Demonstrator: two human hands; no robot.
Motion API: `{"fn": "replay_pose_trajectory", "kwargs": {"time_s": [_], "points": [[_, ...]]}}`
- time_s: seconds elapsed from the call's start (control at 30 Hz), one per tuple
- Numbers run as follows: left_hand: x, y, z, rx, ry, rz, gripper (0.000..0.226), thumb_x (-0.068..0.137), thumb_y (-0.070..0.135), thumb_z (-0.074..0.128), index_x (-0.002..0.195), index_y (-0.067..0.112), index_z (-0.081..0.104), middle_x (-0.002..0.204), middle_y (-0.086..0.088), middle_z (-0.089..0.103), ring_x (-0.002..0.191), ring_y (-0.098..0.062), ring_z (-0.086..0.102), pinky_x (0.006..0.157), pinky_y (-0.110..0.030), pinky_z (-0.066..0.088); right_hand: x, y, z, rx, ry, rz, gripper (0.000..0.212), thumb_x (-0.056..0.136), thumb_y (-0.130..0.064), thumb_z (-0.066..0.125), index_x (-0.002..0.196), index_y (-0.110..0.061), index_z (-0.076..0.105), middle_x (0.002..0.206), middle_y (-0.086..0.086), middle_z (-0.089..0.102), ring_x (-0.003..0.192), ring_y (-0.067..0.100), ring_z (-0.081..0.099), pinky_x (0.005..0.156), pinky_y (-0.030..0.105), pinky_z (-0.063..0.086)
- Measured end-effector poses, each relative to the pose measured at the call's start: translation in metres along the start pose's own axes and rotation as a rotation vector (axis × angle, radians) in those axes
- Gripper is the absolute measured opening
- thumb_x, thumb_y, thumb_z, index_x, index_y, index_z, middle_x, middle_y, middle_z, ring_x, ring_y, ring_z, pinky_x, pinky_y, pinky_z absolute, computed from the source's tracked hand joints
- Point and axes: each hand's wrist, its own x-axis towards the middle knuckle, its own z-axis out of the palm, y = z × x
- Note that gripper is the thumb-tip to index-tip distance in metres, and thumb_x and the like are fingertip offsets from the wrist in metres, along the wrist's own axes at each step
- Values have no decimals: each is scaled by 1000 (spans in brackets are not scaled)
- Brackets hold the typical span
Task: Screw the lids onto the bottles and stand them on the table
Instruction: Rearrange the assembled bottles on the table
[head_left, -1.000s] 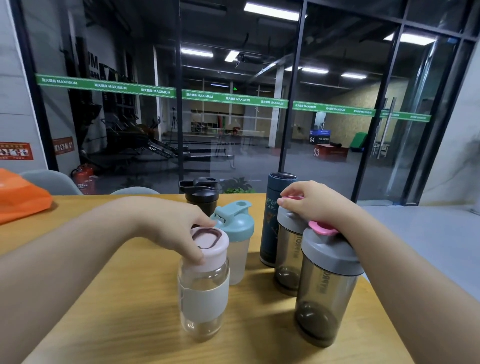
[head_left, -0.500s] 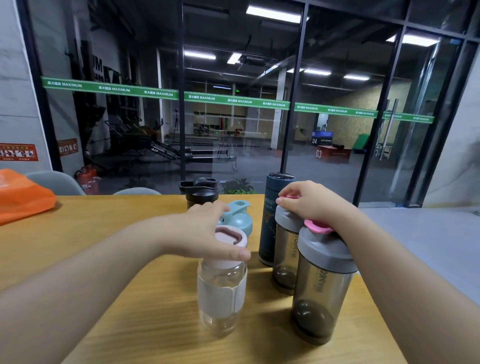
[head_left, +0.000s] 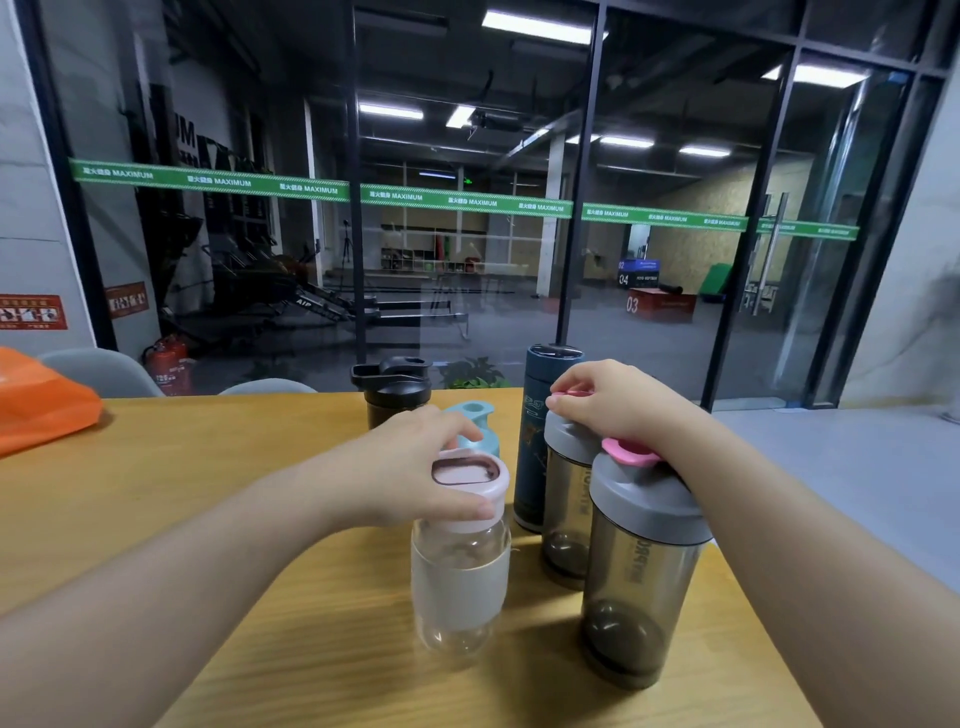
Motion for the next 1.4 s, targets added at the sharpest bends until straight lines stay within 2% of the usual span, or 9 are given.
{"fn": "replay_pose_trajectory", "kwargs": {"time_s": [0.13, 0.23, 0.37, 0.47, 0.63, 0.9, 1.17, 1.27, 1.4], "points": [[10, -4, 3, -70, 71, 5, 53, 82, 62, 50, 128, 37, 45, 118, 8, 44, 116, -12, 37, 100, -33, 36, 0, 0, 0, 12, -9, 2, 28, 93, -35, 54, 117, -22, 62, 114, -2, 67, 89, 12, 58, 73, 23, 40], [29, -23, 0, -50, 286, 77, 24, 99, 28, 38, 116, 40, 52, 117, 4, 44, 118, -15, 36, 98, -32, 32, 1, 0, 0, 5, -5, 6, 28, 93, -36, 54, 116, -23, 62, 114, -2, 67, 91, 13, 57, 75, 24, 40], [45, -39, -12, 385, 137, 144, 76, 84, -14, 36, 127, 48, 48, 148, 4, 25, 134, -18, 20, 105, -37, 31, 1, 1, 0, 4, 1, 9, 26, 92, -36, 56, 113, -23, 64, 112, -2, 67, 90, 13, 57, 76, 24, 39], [59, -44, -18, 749, 45, 288, 76, 91, -5, 42, 140, 52, 29, 155, 2, 16, 139, -21, 18, 104, -38, 34, 2, 1, 1, 1, 5, 5, 25, 92, -36, 56, 112, -23, 64, 113, -2, 67, 91, 13, 57, 77, 24, 40], [78, -43, -22, 975, -32, 403, 72, 95, 8, 48, 147, 44, 13, 154, -2, 22, 132, -22, 35, 99, -37, 40, 4, 2, 2, 1, 9, 13, 25, 92, -37, 56, 112, -24, 64, 114, -2, 67, 97, 14, 59, 79, 25, 42], [75, -41, -32, 1141, -79, 455, 63, 93, 12, 52, 142, 36, 21, 152, -3, 21, 122, -23, 42, 92, -33, 42, 3, 3, 1, 24, 9, -11, 40, 90, -42, 56, 126, -25, 57, 127, -3, 60, 111, 15, 56, 93, 29, 42], [59, -53, -50, 1163, -58, 403, 42, 96, 14, 47, 132, 33, 38, 153, 5, 23, 124, -19, 41, 87, -33, 41, -8, -9, -8, 118, 219, -281, 12, 90, -27, 62, 97, -24, 71, 101, -14, 65, 78, 4, 66, 82, 25, 50], [53, -59, -54, 1137, -76, 348, 40, 97, 21, 49, 134, 32, 39, 154, 10, 23, 131, -16, 37, 87, -32, 42, -6, -25, -14, -81, 74, -420, 16, 86, -31, 67, 99, -25, 73, 106, -13, 68, 104, 6, 61, 93, 27, 47], [44, -64, -56, 1101, -88, 271, 39, 96, 22, 50, 133, 31, 40, 147, 15, 36, 132, -11, 37, 88, -33, 44, -9, -57, -8, -176, -305, -390, 50, 80, -40, 71, 127, -35, 55, 127, -18, 57, 114, 1, 50, 97, 21, 35]]}}
